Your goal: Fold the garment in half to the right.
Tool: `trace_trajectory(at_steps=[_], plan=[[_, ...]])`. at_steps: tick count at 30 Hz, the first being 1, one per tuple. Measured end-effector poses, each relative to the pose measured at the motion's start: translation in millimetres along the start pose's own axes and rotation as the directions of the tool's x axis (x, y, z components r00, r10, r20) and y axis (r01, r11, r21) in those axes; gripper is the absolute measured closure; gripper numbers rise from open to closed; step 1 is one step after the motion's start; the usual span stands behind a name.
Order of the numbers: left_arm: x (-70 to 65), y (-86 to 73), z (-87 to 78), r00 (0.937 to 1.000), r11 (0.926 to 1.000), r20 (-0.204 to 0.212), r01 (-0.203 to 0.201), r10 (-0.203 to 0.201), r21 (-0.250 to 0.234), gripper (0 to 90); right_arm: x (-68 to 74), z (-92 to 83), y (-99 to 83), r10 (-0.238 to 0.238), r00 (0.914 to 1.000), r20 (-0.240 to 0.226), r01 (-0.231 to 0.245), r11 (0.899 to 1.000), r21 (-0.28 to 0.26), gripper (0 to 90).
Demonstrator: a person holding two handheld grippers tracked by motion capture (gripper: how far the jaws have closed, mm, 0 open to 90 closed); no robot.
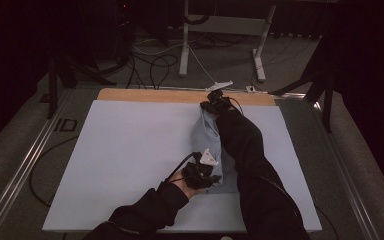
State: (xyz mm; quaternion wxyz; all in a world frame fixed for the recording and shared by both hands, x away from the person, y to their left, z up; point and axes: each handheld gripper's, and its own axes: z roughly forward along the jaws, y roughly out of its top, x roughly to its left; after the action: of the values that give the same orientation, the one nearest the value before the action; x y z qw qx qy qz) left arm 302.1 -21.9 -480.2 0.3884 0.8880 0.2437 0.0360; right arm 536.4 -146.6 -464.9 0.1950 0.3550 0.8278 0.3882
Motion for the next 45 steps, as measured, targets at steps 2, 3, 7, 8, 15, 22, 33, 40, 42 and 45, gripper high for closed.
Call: trace_trajectory(at_steps=[2, 3, 7, 8, 15, 22, 33, 40, 42, 45], plan=[[2.7, -2.4, 7.8, 0.9999, 0.9999, -0.001, 0.013, -0.013, 0.012, 86.2, -1.7, 4.5, -3.4, 0.004, 1.0000, -0.007, -0.003, 1.000, 0.010, 86.9], [3.3, -3.0, 9.7, 0.9999, 0.9998, -0.002, 0.016, -0.016, 0.011, 86.2, -2.0, 6.2, -4.8, -0.002, 1.0000, -0.004, 0.002, 1.000, 0.016, 86.8], [4.1, -2.9, 15.0, 0.9998, 0.9996, -0.006, 0.021, -0.021, 0.017, 86.2, -5.4, 11.8, -11.4, 0.013, 0.9999, -0.002, -0.013, 0.999, 0.037, 86.7], [4.0, -2.5, 16.8, 0.9997, 0.9996, -0.005, 0.024, -0.024, 0.017, 86.2, -6.6, 12.6, -12.9, 0.011, 0.9999, -0.003, -0.011, 0.999, 0.039, 86.7], [4.7, -0.9, 29.1, 0.9996, 0.9990, -0.006, 0.029, -0.029, 0.035, 86.1, -10.6, 12.9, -17.8, 0.027, 0.9994, -0.020, -0.026, 0.999, 0.042, 80.6], [4.8, -1.2, 37.1, 0.9995, 0.9982, -0.007, 0.030, -0.029, 0.052, 86.1, -18.5, -0.9, -18.9, 0.043, 0.9991, -0.002, -0.043, 0.997, 0.067, 60.1], [1.6, 1.4, 40.5, 0.9997, 0.9983, -0.016, 0.020, -0.019, 0.055, 85.7, -26.6, -35.9, -15.5, 0.069, 0.9976, 0.000, -0.069, 0.997, 0.034, 47.1], [-4.4, 4.4, 40.6, 0.9991, 0.9991, 0.029, 0.032, -0.032, 0.029, 77.5, -18.7, -31.9, -21.1, 0.075, 0.9969, -0.023, -0.072, 0.993, 0.095, 43.1], [-6.7, 4.1, 43.2, 0.9990, 0.9995, 0.038, 0.023, -0.024, 0.023, 72.1, -20.2, -28.5, -25.6, 0.086, 0.9958, -0.030, -0.082, 0.990, 0.112, 40.3], [-8.4, 3.6, 47.1, 0.9977, 0.9994, 0.061, 0.030, -0.031, 0.020, 64.1, -22.9, -23.5, -31.2, 0.104, 0.9941, -0.028, -0.099, 0.985, 0.139, 37.5]])
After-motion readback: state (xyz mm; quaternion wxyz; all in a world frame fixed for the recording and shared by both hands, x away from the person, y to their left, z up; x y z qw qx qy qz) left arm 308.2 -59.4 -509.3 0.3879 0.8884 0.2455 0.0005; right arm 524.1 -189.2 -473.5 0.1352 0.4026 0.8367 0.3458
